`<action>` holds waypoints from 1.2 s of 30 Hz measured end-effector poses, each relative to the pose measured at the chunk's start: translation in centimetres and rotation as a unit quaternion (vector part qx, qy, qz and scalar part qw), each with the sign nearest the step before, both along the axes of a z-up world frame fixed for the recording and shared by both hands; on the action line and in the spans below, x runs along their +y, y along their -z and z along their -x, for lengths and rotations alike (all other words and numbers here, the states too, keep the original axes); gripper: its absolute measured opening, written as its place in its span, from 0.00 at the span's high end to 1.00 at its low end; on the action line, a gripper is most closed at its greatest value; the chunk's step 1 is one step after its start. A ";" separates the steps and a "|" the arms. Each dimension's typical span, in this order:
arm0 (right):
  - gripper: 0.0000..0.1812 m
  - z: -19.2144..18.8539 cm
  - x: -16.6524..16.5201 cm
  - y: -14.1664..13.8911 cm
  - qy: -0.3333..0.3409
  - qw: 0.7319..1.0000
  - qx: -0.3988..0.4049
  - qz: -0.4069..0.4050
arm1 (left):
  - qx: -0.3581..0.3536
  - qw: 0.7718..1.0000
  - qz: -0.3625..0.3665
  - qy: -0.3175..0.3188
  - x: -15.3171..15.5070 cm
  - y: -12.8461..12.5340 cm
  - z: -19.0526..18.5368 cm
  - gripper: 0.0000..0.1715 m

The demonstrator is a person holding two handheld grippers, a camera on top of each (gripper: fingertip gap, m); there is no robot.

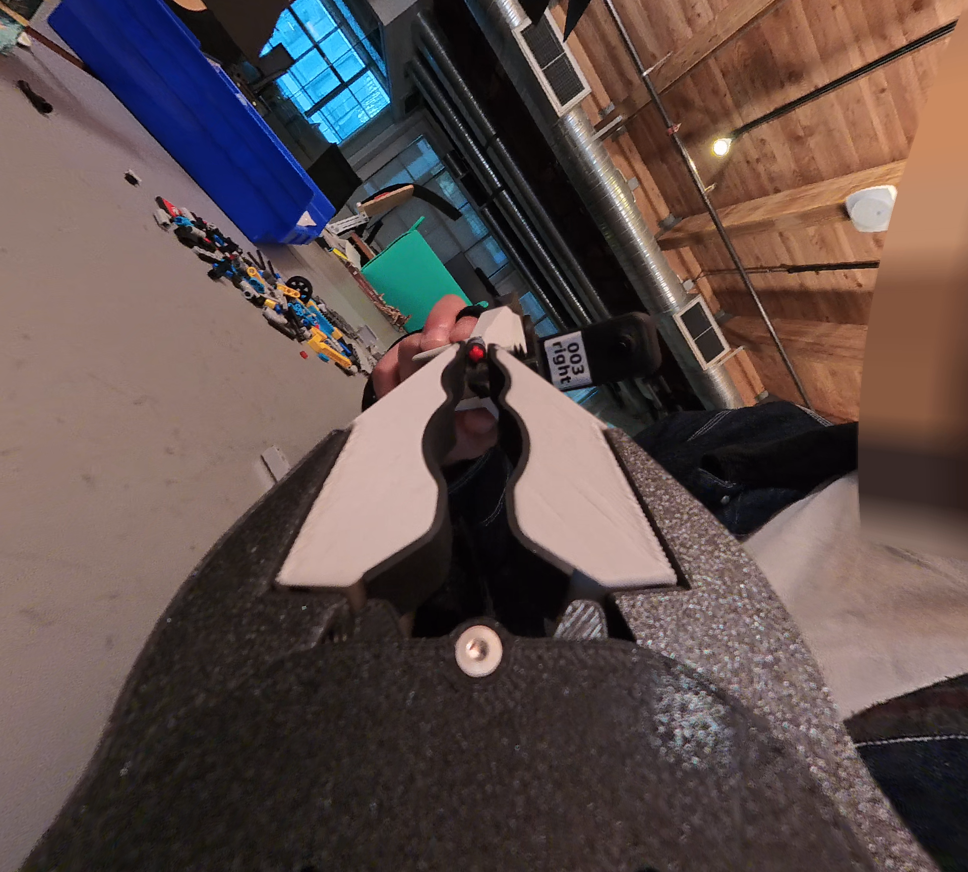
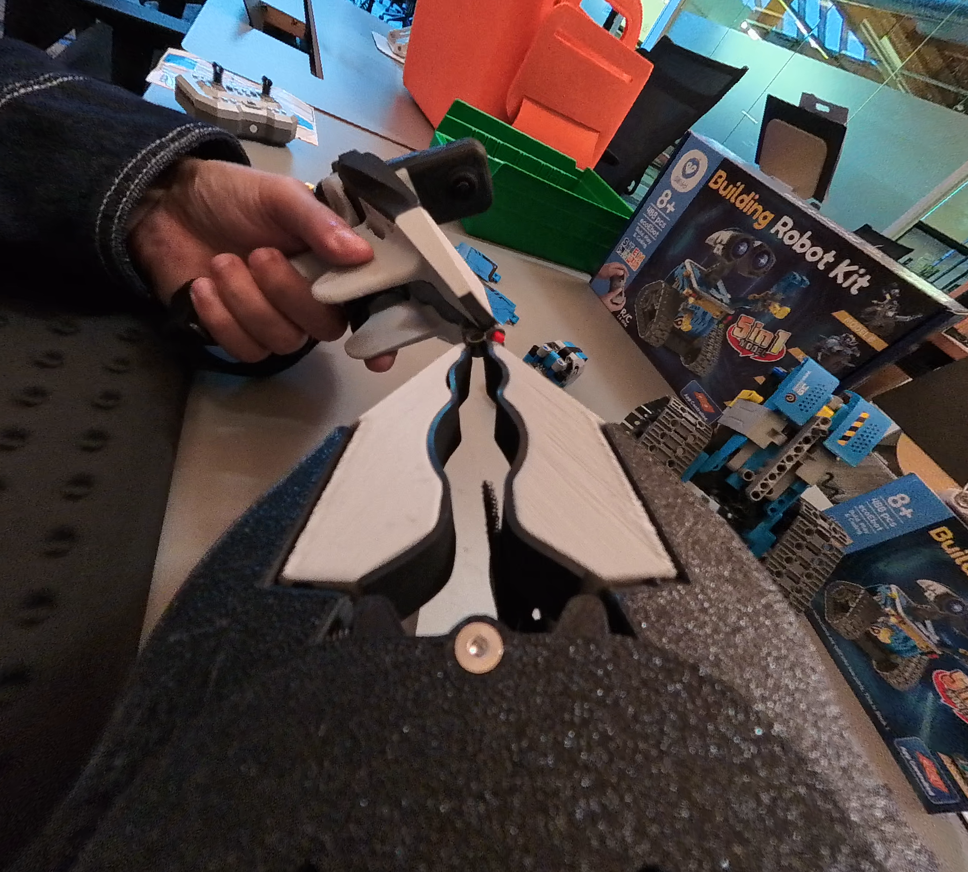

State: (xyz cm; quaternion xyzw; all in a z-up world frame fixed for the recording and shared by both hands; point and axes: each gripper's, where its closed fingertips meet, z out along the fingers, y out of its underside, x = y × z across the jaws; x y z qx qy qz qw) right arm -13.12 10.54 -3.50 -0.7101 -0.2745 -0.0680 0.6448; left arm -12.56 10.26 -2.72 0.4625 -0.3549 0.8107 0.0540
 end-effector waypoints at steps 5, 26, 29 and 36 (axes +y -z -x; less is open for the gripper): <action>0.98 0.1 0.0 0.0 -0.003 1.000 -0.001 -0.003 | 0.001 1.000 -0.008 0.002 0.0 0.1 0.1 0.97; 0.93 0.2 0.3 0.0 0.000 1.000 0.028 0.003 | -0.014 0.999 -0.035 -0.012 0.0 -0.2 0.2 0.97; 0.91 0.2 0.3 0.1 -0.002 0.999 0.038 0.006 | -0.013 0.999 -0.033 -0.013 0.1 -0.1 0.2 0.97; 0.93 -0.1 0.5 0.3 0.017 1.000 0.014 0.004 | -0.006 0.997 -0.063 -0.041 0.4 0.3 -0.2 0.97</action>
